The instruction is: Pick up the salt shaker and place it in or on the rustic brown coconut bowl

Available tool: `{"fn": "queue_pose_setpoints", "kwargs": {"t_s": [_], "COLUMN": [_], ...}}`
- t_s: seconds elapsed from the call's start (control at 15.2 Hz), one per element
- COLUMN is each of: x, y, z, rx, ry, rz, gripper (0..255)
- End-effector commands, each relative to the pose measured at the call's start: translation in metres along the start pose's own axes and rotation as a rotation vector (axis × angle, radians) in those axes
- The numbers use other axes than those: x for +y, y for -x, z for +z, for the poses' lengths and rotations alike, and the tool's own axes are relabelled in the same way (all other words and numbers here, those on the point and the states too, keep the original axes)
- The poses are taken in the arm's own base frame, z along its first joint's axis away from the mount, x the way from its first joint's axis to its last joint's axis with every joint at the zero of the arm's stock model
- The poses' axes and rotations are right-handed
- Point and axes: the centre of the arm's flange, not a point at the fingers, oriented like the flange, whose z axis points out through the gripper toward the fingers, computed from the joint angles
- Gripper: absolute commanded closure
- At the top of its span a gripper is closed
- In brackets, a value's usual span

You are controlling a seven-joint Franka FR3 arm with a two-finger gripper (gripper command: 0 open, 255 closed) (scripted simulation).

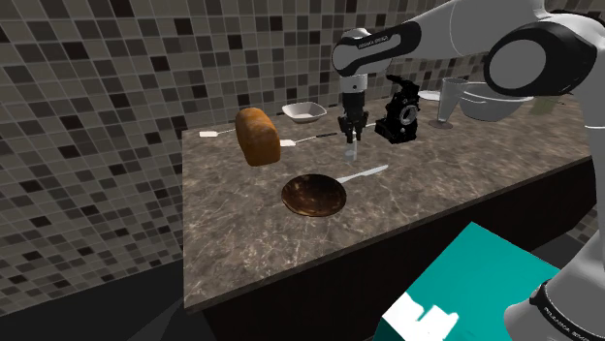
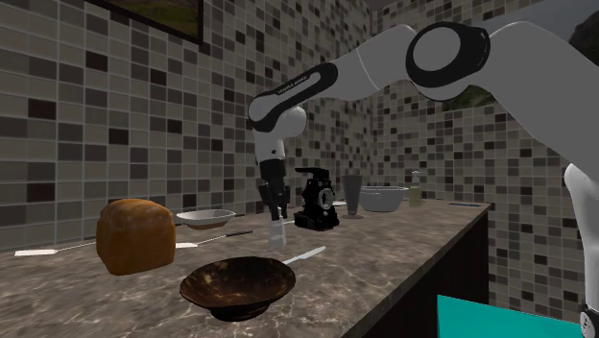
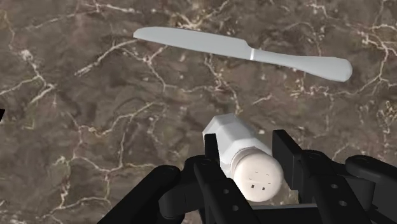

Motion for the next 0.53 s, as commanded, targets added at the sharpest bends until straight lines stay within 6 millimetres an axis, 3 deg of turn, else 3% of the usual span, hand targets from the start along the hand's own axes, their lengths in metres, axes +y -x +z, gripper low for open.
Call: {"fn": "queue_pose_setpoints", "kwargs": {"t_s": [0.0,0.46], "x": [-0.001,-0.004], "y": [0.002,0.010], "z": [-0.010,-0.046], "rx": [0.000,0.000], "ry": [0.000,0.000], "rz": [0.000,0.000], "gripper": [255,255]}}
